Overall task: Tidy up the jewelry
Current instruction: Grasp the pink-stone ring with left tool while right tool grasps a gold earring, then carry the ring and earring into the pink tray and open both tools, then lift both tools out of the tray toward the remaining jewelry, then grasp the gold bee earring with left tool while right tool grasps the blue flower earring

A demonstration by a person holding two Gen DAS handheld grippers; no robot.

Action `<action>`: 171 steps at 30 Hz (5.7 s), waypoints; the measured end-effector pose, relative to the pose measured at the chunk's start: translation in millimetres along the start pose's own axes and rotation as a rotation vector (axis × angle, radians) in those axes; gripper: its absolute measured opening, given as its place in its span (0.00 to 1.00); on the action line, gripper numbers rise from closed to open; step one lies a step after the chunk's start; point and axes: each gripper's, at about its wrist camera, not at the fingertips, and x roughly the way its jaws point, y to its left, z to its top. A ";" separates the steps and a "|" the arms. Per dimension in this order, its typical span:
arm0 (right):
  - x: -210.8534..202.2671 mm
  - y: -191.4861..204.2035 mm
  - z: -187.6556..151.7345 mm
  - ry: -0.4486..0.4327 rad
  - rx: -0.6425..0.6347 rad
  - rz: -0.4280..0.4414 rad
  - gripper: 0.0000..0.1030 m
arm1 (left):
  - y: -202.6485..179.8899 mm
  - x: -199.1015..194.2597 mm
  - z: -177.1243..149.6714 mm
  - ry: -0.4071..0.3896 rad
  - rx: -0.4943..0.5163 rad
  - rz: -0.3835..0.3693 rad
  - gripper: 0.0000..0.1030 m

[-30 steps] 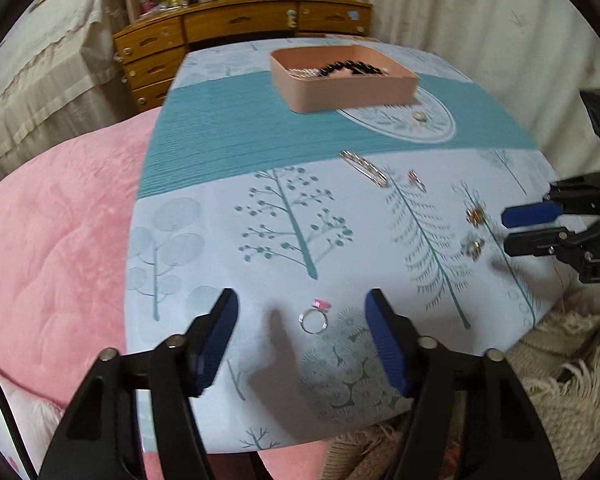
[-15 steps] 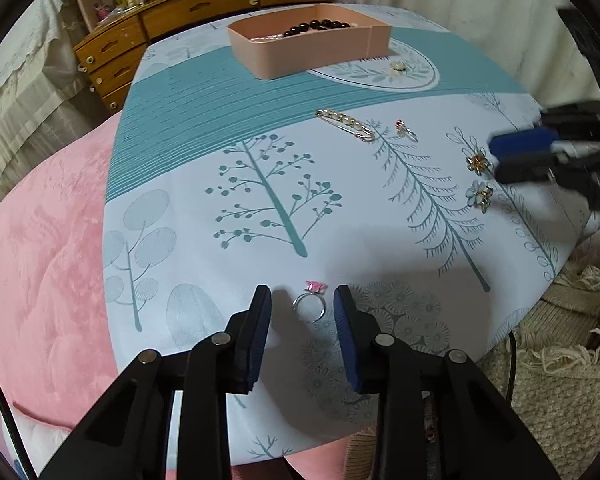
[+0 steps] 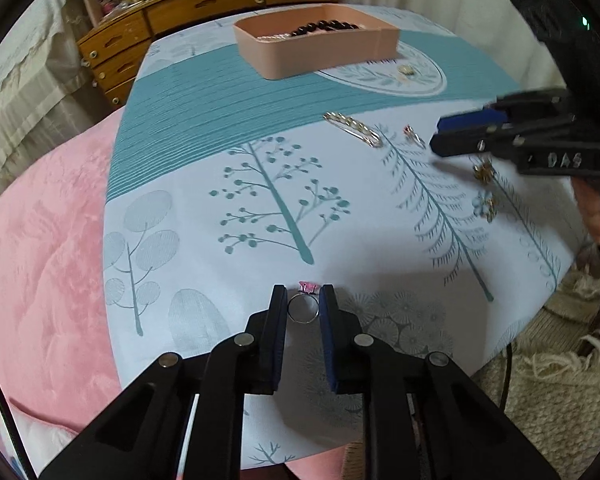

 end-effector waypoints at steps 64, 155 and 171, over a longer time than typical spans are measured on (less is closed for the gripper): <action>-7.9 -114.9 143.2 -0.207 0.264 -0.096 0.07 | 36.4 48.1 241.7 -0.177 -0.251 0.074 0.81; -45.1 -63.0 -100.0 -0.222 0.074 -0.009 0.18 | -126.1 31.1 43.4 0.057 -0.130 -0.305 0.50; -47.7 -74.8 -103.8 -0.239 0.115 0.035 0.19 | -119.9 44.1 63.6 0.076 -0.193 -0.210 0.29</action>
